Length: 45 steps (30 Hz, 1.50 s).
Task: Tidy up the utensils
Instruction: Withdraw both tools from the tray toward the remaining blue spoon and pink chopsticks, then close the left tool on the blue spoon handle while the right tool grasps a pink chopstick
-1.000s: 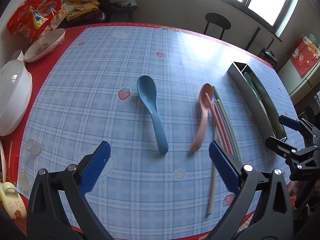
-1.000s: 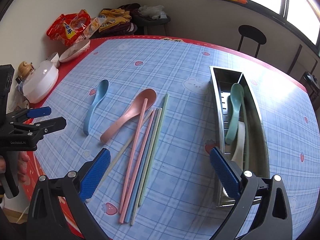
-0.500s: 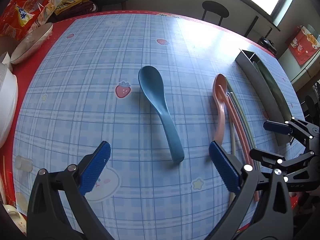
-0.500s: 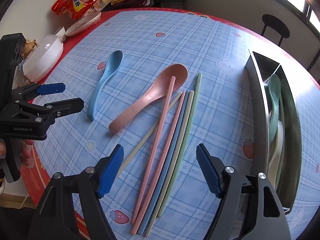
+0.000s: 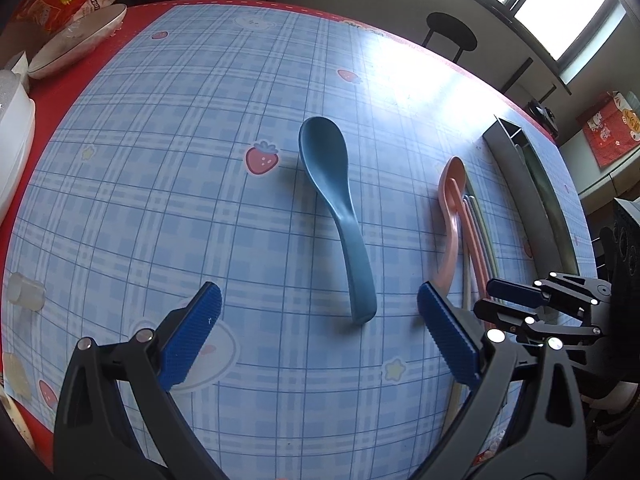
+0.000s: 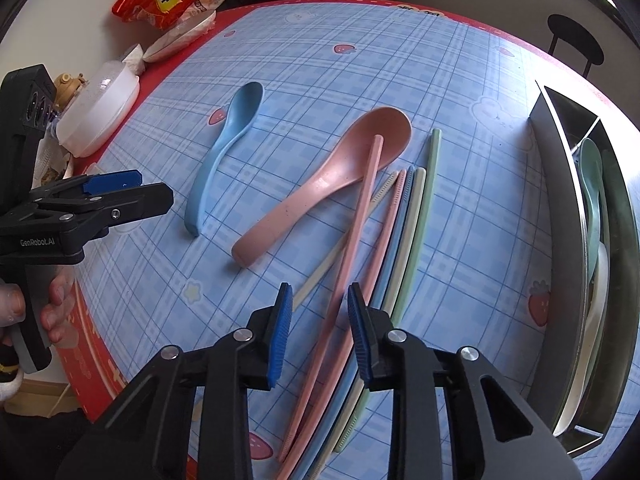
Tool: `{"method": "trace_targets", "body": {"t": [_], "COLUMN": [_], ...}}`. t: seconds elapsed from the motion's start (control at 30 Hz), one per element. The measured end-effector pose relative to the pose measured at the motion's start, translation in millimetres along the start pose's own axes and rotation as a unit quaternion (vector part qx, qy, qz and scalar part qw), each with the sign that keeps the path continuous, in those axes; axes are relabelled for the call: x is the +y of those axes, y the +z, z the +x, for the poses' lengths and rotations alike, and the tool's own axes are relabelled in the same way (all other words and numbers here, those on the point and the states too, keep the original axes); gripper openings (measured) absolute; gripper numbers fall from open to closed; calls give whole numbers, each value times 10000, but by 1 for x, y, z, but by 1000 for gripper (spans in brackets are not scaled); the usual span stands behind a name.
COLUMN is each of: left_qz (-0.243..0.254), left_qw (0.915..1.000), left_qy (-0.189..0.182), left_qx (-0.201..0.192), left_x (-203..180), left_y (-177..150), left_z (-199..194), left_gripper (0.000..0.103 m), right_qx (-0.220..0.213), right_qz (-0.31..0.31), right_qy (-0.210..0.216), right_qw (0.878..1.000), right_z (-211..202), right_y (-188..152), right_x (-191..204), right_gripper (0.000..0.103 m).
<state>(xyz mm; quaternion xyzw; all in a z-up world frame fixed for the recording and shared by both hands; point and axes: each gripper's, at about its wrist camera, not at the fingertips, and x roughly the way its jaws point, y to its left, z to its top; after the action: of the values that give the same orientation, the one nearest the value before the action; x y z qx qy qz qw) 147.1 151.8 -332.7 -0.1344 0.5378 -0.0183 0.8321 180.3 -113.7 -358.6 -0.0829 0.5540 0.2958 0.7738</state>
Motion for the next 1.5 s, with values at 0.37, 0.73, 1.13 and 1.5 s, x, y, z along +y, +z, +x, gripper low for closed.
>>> {"method": "trace_targets", "body": {"t": [0.37, 0.73, 1.13, 1.5], "left_qz": [63, -242, -1024, -431], "left_qw": [9999, 9973, 9879, 9939], "left_qy": [-55, -665, -1130, -977], "left_qx": [113, 198, 288, 265], "left_x": [-9, -4, 11, -17], "left_y": [-1, 5, 15, 9], "left_z": [5, 9, 32, 41], "left_gripper": [86, 37, 22, 12], "right_qx": [66, 47, 13, -16], "right_qz": [183, 354, 360, 378], "right_qy": [95, 58, 81, 116], "right_qw": [9998, 9993, 9993, 9992], "right_z": [5, 6, 5, 4], "right_y": [-7, -10, -13, -13], "right_x": [-1, -6, -8, -10], "right_gripper": [17, 10, 10, 10]}}
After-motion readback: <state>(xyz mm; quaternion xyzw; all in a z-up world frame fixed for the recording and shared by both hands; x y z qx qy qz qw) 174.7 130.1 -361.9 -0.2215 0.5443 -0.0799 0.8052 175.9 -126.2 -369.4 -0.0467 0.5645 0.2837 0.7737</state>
